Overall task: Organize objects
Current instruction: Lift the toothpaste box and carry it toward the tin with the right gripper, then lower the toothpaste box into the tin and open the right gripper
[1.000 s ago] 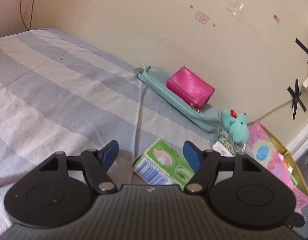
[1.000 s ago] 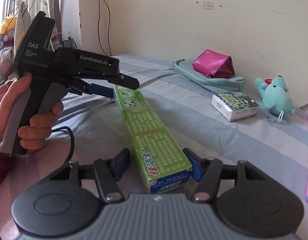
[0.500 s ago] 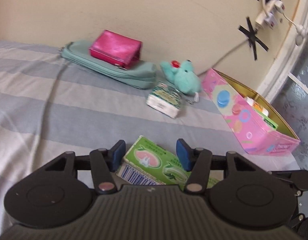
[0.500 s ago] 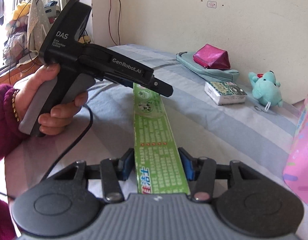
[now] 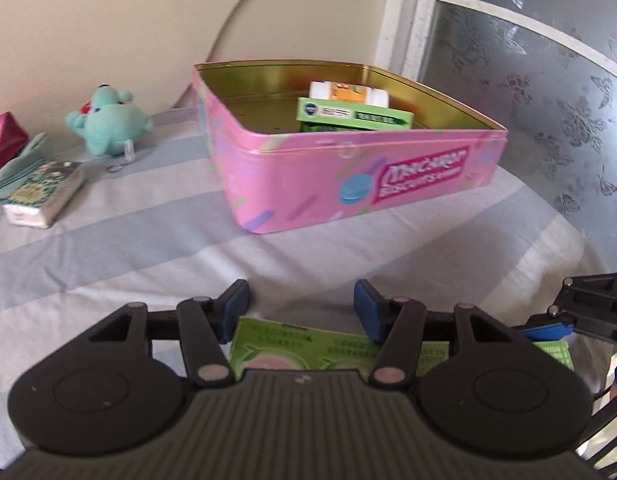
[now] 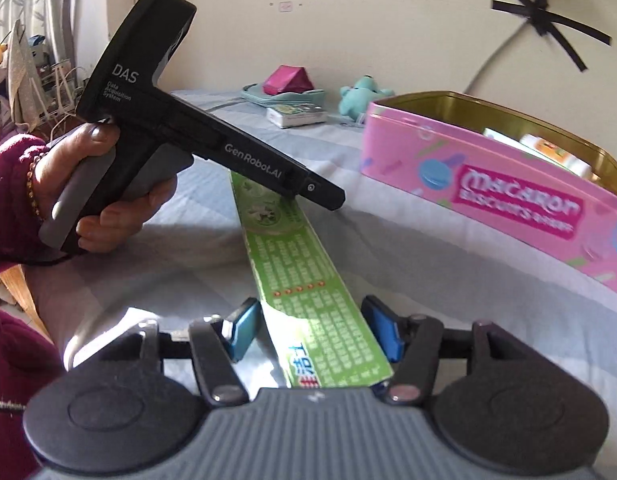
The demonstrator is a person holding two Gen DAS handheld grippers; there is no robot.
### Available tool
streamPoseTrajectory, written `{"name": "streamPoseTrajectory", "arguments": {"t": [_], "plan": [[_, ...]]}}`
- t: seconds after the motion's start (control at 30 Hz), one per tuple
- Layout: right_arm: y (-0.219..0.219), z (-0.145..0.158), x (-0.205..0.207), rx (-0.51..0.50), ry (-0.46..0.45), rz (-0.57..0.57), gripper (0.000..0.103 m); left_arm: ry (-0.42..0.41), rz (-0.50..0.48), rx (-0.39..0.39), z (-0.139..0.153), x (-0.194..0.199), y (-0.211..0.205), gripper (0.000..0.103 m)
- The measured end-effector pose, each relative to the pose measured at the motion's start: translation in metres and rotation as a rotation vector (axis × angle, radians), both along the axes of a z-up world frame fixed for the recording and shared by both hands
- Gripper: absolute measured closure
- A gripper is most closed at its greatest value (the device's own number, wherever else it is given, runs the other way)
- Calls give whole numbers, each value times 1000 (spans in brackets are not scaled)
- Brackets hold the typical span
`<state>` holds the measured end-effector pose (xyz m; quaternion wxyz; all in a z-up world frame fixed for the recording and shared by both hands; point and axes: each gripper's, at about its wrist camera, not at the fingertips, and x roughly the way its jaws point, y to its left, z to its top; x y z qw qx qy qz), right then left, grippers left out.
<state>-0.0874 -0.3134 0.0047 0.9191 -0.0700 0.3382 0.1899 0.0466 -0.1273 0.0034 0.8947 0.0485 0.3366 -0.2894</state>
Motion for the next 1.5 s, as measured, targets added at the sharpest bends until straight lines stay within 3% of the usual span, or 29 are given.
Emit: {"name": "streamPoseTrajectory", "arguments": {"t": [0.17,0.23,0.4,0.47,0.8,0.97,1.1,1.13,1.37,1.5], "plan": [[-53,-5,-28,4,-45,-187,24,6,-58,18,3,-10,-44,42],[-71,-9,-32,29,-54,-245,21,19,-60,17,4,-9,-52,39],[-77,-13,-51,15,-109,-276,23,125,-37,-77,13,-10,-39,37],[-79,-16,-59,18,-131,-286,24,127,-23,-92,12,-14,-26,31],[-86,-22,-66,25,-170,-334,17,148,-39,-74,8,-23,-25,27],[-86,-21,-65,13,-173,-333,17,182,-49,-120,12,-27,-16,19],[-82,-23,-56,48,-165,-299,22,172,-74,-138,3,-32,-22,22],[-80,-24,-53,35,-172,-301,22,181,-110,-161,3,-33,-24,33],[-75,-26,-57,38,-195,-323,24,178,-108,-185,5,-35,-24,35],[-75,-18,-56,75,-244,-329,27,107,-85,-204,23,-36,-18,37]]}}
